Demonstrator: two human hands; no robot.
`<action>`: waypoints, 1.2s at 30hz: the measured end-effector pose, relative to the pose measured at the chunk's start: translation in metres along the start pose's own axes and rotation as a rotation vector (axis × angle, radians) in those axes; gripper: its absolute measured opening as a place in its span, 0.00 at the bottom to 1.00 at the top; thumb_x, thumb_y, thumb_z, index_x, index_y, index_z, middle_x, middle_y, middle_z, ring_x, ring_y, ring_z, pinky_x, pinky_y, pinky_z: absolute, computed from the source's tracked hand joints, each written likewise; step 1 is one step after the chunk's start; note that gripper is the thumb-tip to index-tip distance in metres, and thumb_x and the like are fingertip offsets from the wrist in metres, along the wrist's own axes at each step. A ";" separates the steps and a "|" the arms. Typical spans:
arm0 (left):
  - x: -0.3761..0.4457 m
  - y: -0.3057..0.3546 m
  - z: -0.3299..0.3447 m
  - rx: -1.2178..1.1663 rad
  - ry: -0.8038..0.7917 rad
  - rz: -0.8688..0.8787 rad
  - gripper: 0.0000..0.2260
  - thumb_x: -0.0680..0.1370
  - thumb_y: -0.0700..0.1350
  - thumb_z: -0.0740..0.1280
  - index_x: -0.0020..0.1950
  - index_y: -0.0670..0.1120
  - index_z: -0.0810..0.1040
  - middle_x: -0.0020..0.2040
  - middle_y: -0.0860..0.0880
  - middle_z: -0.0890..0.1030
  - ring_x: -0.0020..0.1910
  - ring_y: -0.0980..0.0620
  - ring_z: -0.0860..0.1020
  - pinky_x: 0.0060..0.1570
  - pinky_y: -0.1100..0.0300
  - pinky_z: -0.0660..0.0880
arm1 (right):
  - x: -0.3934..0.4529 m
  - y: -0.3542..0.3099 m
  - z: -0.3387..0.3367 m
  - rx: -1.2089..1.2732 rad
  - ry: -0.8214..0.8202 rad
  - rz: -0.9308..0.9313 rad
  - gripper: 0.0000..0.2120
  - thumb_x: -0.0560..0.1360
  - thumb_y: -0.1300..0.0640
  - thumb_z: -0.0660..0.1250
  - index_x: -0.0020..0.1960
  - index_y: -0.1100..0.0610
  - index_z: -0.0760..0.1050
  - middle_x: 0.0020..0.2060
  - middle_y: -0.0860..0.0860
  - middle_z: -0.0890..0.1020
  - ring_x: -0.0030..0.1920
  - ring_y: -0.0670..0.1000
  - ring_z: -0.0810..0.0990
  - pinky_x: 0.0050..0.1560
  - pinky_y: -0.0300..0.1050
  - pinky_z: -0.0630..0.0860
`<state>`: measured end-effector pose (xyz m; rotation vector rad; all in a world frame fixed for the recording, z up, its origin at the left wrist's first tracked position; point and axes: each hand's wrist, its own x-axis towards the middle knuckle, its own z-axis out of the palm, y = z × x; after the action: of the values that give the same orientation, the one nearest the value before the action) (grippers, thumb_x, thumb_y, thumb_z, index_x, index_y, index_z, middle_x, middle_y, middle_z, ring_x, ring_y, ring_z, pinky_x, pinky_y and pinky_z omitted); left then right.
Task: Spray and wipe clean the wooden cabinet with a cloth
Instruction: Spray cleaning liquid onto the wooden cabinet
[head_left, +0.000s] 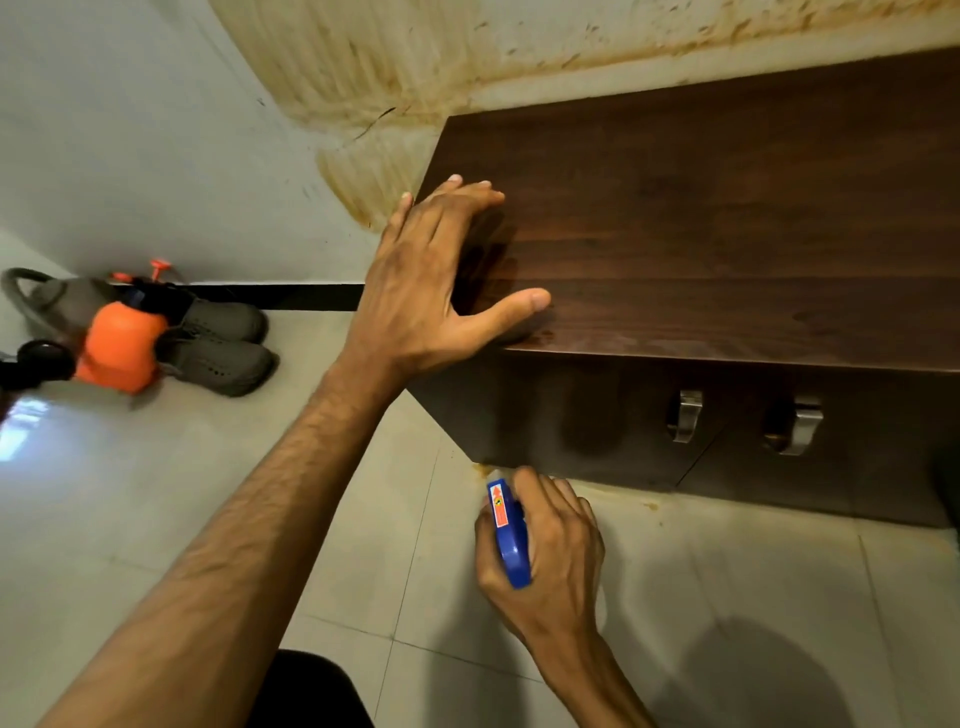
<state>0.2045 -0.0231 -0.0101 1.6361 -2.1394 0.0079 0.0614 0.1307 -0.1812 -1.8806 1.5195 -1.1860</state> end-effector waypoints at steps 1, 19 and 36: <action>0.000 0.001 0.000 0.001 0.000 0.000 0.41 0.78 0.74 0.65 0.82 0.49 0.69 0.83 0.50 0.71 0.87 0.49 0.62 0.88 0.42 0.51 | -0.003 0.003 0.001 -0.016 -0.017 0.002 0.29 0.63 0.44 0.77 0.58 0.59 0.82 0.44 0.53 0.89 0.36 0.55 0.87 0.40 0.49 0.86; 0.001 0.007 -0.002 0.111 0.011 0.045 0.39 0.78 0.75 0.62 0.80 0.51 0.71 0.83 0.48 0.71 0.87 0.47 0.62 0.87 0.40 0.51 | -0.046 0.067 -0.074 0.018 0.100 0.233 0.17 0.72 0.39 0.66 0.48 0.52 0.80 0.37 0.39 0.76 0.29 0.41 0.72 0.39 0.40 0.77; 0.033 0.224 0.079 0.159 -0.210 0.440 0.45 0.78 0.82 0.48 0.85 0.53 0.66 0.86 0.45 0.67 0.87 0.44 0.61 0.87 0.35 0.50 | -0.046 0.134 -0.275 -0.209 0.411 0.310 0.10 0.76 0.40 0.68 0.52 0.37 0.68 0.32 0.41 0.75 0.30 0.46 0.78 0.31 0.34 0.76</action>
<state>-0.0350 -0.0079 -0.0117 1.2576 -2.6826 0.1496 -0.2428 0.1809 -0.1547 -1.4988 2.1390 -1.3630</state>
